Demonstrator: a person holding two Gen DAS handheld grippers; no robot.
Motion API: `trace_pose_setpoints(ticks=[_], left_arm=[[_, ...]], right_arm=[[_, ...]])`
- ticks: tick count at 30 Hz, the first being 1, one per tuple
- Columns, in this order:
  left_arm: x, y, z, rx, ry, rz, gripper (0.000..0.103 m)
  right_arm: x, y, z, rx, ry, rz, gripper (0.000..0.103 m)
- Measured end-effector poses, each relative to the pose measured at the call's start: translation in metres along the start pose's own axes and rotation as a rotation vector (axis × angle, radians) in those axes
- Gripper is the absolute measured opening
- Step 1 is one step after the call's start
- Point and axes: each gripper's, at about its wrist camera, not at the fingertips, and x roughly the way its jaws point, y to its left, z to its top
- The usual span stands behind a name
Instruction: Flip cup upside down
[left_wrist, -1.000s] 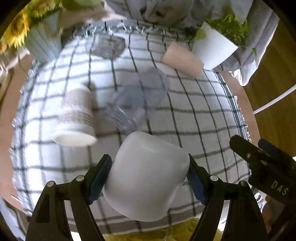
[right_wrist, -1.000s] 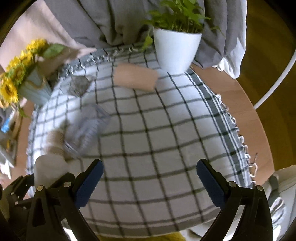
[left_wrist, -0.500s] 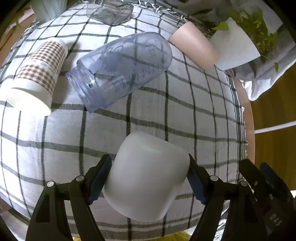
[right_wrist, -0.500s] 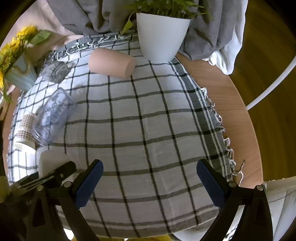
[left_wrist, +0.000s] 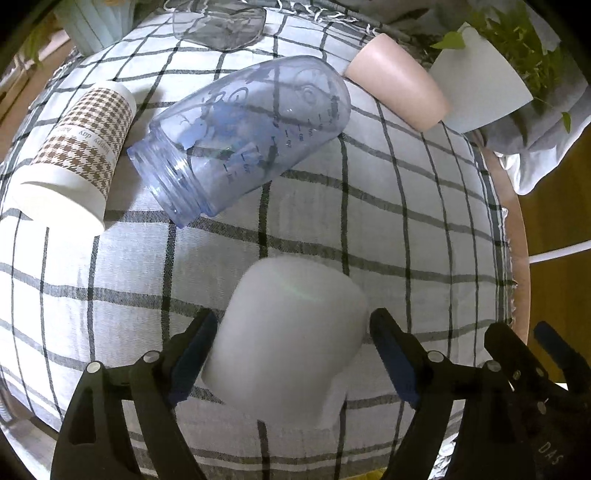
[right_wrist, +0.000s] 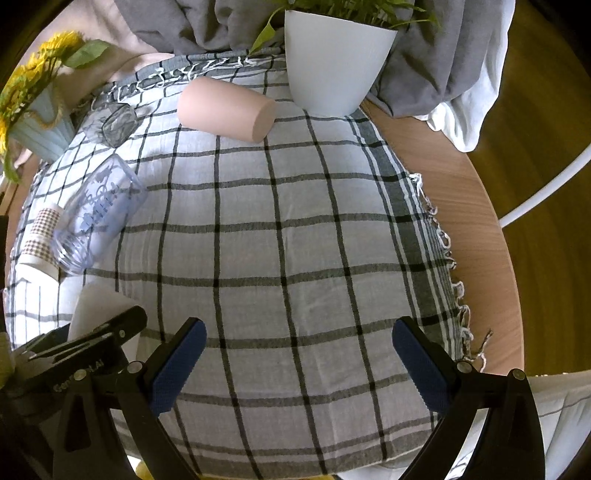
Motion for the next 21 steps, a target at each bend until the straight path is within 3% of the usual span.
trace_pose_setpoints(ticks=[5, 11, 14, 17, 21], left_arm=[[-0.014, -0.001, 0.001, 0.026, -0.006, 0.018, 0.086], [-0.059, 0.015, -0.006, 0.071, -0.114, 0.118, 0.093], [-0.077, 0.032, -0.007, 0.075, -0.145, 0.145, 0.094], [-0.089, 0.050, -0.006, 0.060, -0.164, 0.156, 0.095], [-0.099, 0.072, -0.005, 0.063, -0.201, 0.218, 0.095]], right_arm=[[-0.007, -0.002, -0.001, 0.021, -0.003, 0.008, 0.101], [-0.027, -0.001, 0.000, 0.097, -0.043, 0.082, 0.101], [-0.031, 0.010, 0.005, 0.107, -0.041, 0.149, 0.101], [-0.024, 0.027, 0.010, 0.109, 0.017, 0.254, 0.101], [-0.014, 0.053, 0.016, 0.092, 0.059, 0.320, 0.101]])
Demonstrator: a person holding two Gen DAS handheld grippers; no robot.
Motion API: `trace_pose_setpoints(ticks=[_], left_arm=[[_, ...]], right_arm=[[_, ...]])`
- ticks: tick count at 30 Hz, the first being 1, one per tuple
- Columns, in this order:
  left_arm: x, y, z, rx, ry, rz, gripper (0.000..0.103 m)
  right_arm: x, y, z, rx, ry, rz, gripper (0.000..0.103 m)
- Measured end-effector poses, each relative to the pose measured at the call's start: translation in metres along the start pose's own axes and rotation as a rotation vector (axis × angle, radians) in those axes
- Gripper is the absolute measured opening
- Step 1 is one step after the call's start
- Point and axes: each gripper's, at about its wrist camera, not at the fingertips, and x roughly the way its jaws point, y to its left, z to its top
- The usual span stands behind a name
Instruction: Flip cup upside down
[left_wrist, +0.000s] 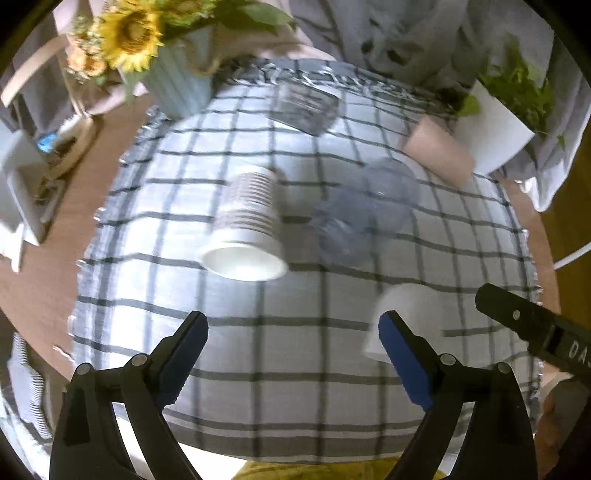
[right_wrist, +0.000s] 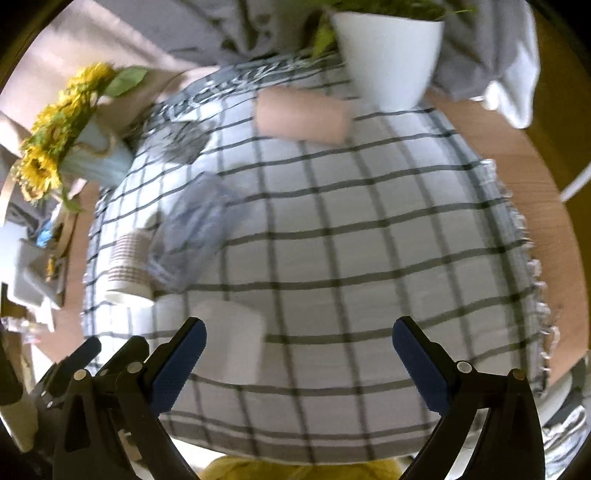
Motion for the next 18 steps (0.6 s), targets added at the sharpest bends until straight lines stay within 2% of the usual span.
trace_pose_setpoints(ticks=[4, 8, 15, 18], left_arm=[[0.001, 0.019, 0.000, 0.002, -0.012, 0.044, 0.095], [0.006, 0.034, 0.001, 0.000, -0.008, 0.071, 0.095], [0.017, 0.044, 0.004, 0.012, 0.018, 0.061, 0.095], [0.021, 0.048, 0.006, 0.018, 0.021, 0.063, 0.095]], right_arm=[[0.024, 0.015, 0.007, 0.014, 0.077, 0.060, 0.101], [0.044, 0.024, 0.013, 0.037, 0.138, 0.064, 0.098], [0.073, 0.028, 0.017, 0.107, 0.272, 0.095, 0.091], [0.082, 0.030, 0.015, 0.122, 0.290, 0.085, 0.088]])
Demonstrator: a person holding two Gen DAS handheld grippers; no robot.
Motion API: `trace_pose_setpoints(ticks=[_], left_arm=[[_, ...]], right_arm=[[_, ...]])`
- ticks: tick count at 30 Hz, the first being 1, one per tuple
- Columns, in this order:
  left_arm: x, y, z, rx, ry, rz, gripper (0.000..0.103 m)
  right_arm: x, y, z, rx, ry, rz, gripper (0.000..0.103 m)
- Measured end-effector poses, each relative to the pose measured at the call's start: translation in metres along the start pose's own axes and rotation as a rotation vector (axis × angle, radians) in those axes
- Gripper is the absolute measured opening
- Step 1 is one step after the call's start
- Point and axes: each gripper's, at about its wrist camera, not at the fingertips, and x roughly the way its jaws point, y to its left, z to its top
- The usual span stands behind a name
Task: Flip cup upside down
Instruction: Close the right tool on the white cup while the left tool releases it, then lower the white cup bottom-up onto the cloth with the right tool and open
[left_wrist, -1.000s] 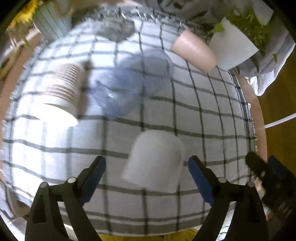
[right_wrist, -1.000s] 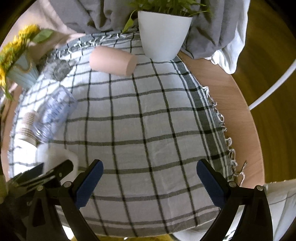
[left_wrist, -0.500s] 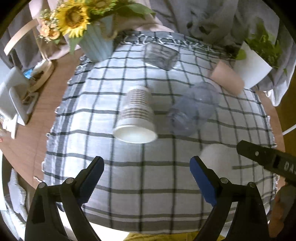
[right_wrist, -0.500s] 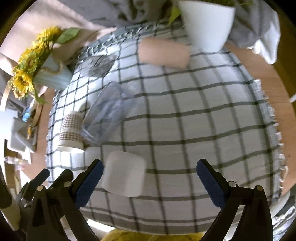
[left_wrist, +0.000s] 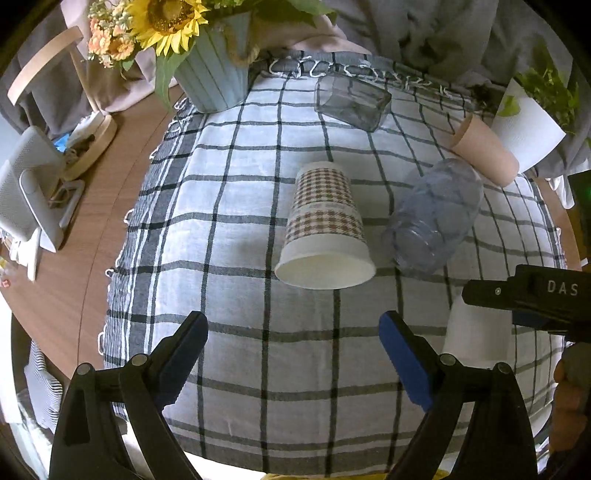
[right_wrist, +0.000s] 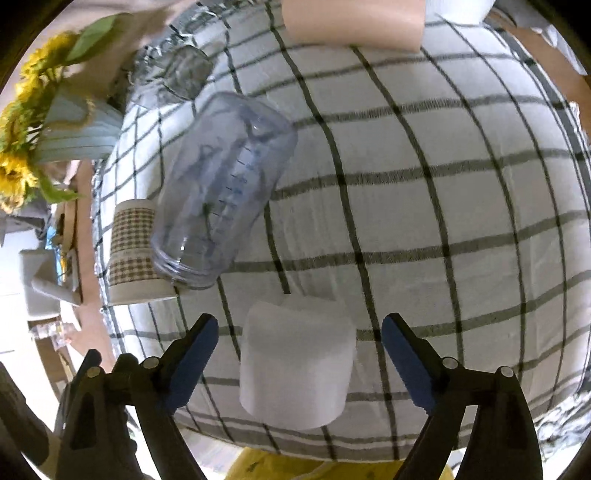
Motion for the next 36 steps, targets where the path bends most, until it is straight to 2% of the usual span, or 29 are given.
trace_pose_setpoints(ticks=[2, 7, 12, 14, 19, 24, 26, 28, 36], left_arm=[[0.002, 0.002, 0.001, 0.002, 0.002, -0.003, 0.095], [0.007, 0.006, 0.000, 0.012, 0.011, -0.013, 0.095], [0.005, 0.007, 0.000, 0.025, 0.000, -0.018, 0.095], [0.002, 0.008, 0.000, 0.030, -0.011, -0.018, 0.095], [-0.002, 0.006, -0.001, 0.054, -0.038, 0.004, 0.095], [-0.003, 0.004, -0.005, 0.076, -0.064, 0.040, 0.095], [-0.001, 0.004, -0.007, 0.081, -0.067, 0.051, 0.095], [0.002, 0.002, -0.009, 0.089, -0.058, 0.068, 0.095], [0.011, 0.008, -0.019, 0.089, -0.024, 0.088, 0.095]], right_arm=[[0.004, 0.001, 0.002, 0.004, 0.003, -0.010, 0.086], [0.014, -0.001, 0.001, 0.024, 0.024, -0.005, 0.069], [0.009, 0.000, -0.007, 0.026, -0.014, -0.014, 0.067], [0.002, 0.004, -0.011, 0.007, -0.050, -0.027, 0.067], [-0.024, 0.019, -0.021, -0.080, -0.205, -0.106, 0.067], [-0.032, 0.028, -0.026, -0.122, -0.347, -0.168, 0.067], [-0.029, 0.031, -0.027, -0.131, -0.389, -0.165, 0.067], [-0.025, 0.030, -0.029, -0.139, -0.424, -0.170, 0.067], [-0.013, 0.030, -0.040, -0.145, -0.461, -0.175, 0.067]])
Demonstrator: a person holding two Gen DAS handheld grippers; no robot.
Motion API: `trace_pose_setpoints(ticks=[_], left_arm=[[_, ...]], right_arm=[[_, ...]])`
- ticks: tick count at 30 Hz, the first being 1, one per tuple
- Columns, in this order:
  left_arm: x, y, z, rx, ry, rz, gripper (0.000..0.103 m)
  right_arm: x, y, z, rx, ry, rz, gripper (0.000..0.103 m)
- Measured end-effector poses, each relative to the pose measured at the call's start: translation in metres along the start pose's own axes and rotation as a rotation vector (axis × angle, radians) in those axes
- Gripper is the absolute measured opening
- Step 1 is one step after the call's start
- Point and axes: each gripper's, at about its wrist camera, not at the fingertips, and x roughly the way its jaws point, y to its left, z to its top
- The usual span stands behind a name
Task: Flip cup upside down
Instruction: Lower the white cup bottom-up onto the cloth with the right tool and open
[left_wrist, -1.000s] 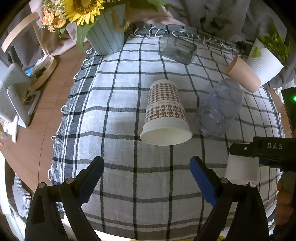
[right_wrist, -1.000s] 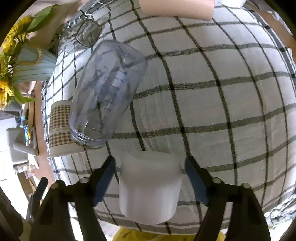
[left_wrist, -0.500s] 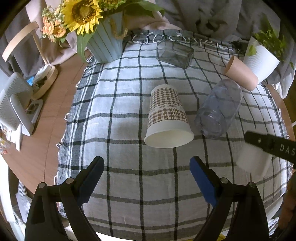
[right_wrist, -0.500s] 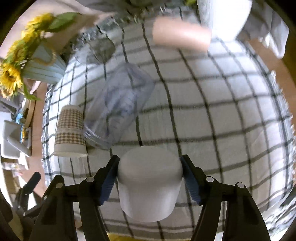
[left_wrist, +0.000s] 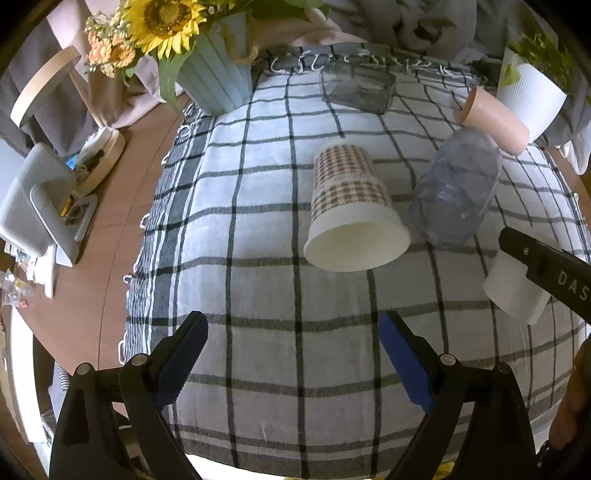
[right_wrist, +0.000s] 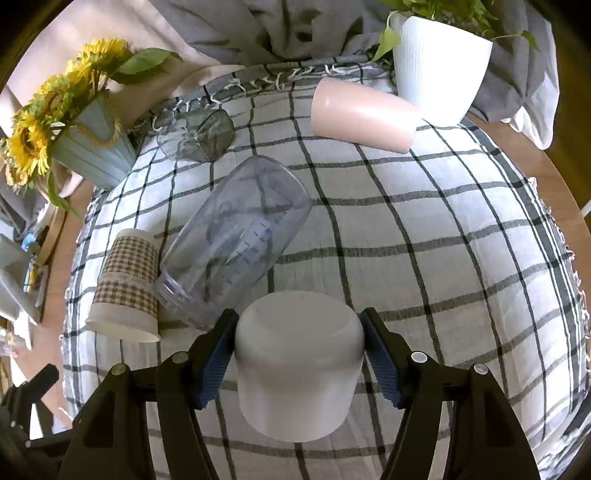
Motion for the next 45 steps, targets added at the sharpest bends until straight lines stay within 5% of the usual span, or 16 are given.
trace_pose_setpoints(ticks=[29, 33, 45], left_arm=[[-0.001, 0.010, 0.000, -0.013, 0.000, -0.054, 0.095], [-0.003, 0.013, 0.002, -0.028, -0.003, -0.069, 0.095], [-0.052, 0.022, 0.003, -0.069, -0.088, -0.151, 0.096]], right_arm=[[-0.004, 0.009, -0.029, -0.010, 0.080, -0.028, 0.067], [-0.006, 0.007, -0.027, 0.016, 0.097, 0.006, 0.086], [-0.094, 0.016, -0.023, -0.031, -0.039, -0.003, 0.087]])
